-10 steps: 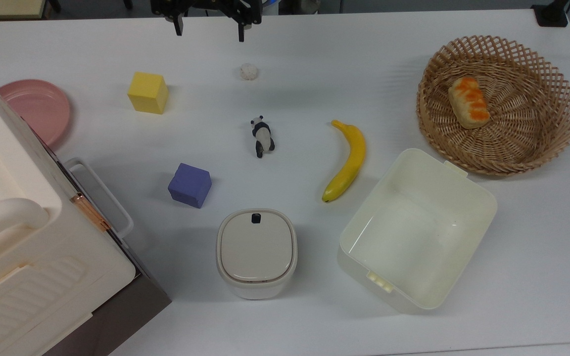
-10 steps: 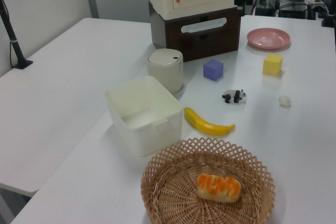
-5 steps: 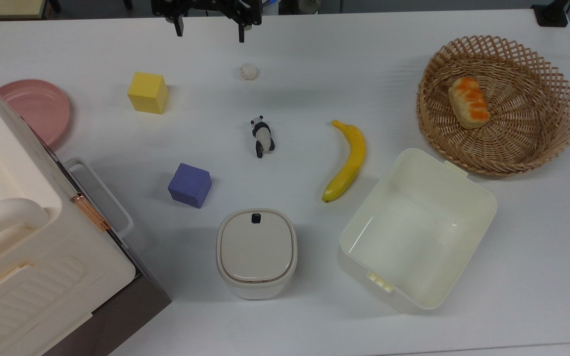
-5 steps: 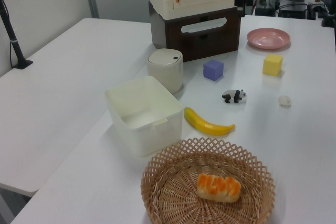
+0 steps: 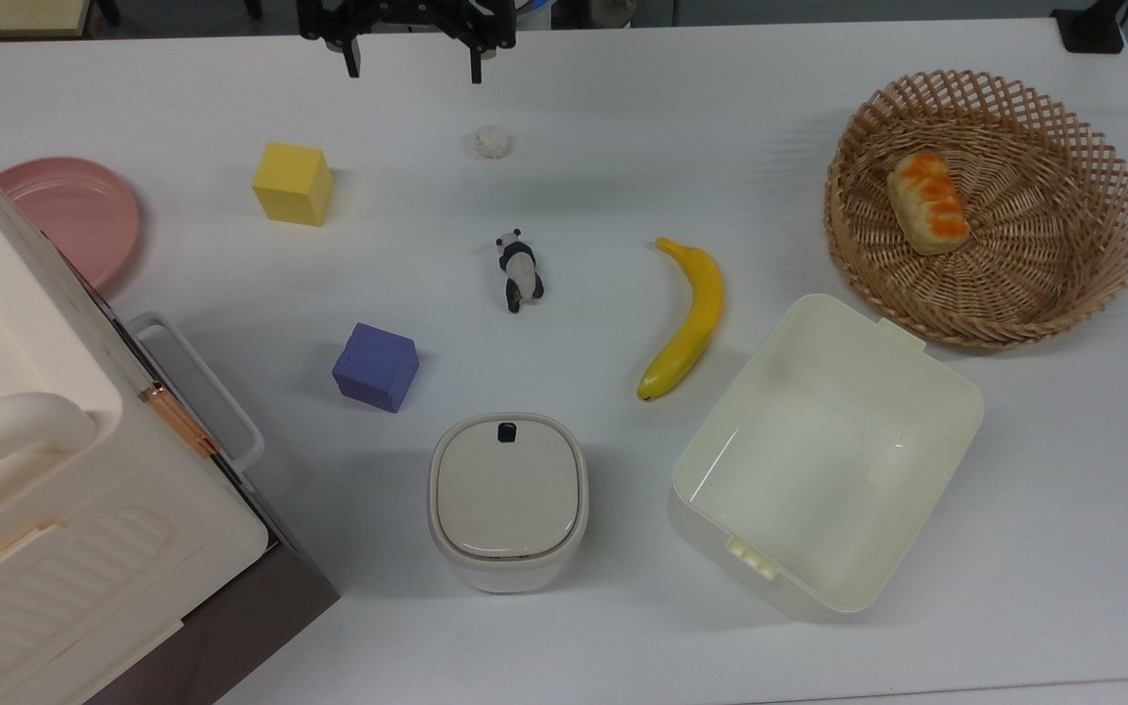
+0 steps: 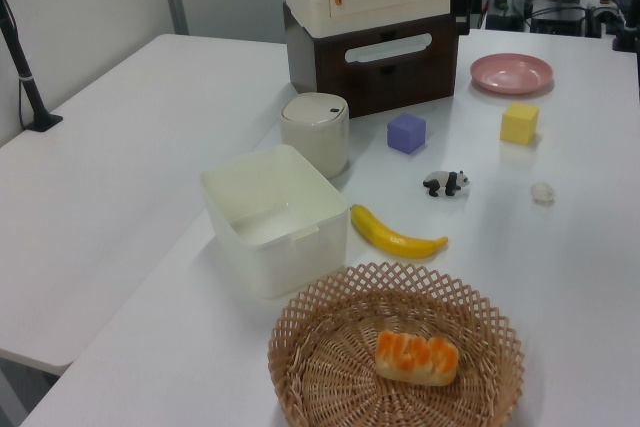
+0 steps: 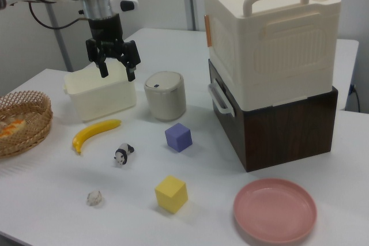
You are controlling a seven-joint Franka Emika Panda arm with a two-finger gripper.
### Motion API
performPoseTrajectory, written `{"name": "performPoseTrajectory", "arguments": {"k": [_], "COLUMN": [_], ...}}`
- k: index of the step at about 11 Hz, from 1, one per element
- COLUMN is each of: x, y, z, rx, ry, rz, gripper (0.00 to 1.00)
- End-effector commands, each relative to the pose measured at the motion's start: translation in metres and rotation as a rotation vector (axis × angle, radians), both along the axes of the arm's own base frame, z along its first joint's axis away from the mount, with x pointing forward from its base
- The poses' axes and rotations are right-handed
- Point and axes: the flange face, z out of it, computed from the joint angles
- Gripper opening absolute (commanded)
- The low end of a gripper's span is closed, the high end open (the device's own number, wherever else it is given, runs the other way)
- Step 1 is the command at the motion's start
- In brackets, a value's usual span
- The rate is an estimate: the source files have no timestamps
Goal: Open the trash can
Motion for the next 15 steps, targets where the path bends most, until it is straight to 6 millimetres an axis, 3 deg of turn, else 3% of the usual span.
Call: {"name": "performPoseTrajectory", "arguments": {"k": [1, 9, 10, 12, 13, 15], "x": [-0.008, -0.009, -0.009, -0.009, -0.009, -0.008], "y": [0.003, 0.007, 0.007, 0.01, 0.011, 0.013], "z": [-0.003, -0.013, -0.013, -0.017, -0.017, -0.017], "rx": [0.001, 0.001, 0.001, 0.007, 0.012, 0.014], "ry": [0.018, 0.035, 0.035, 0.042, 0.044, 0.039], "rz": [0.03, 0.038, 0.038, 0.06, 0.079, 0.086], "gripper": [1.0, 0.97, 0.88, 0.42, 0.26, 0.05]}}
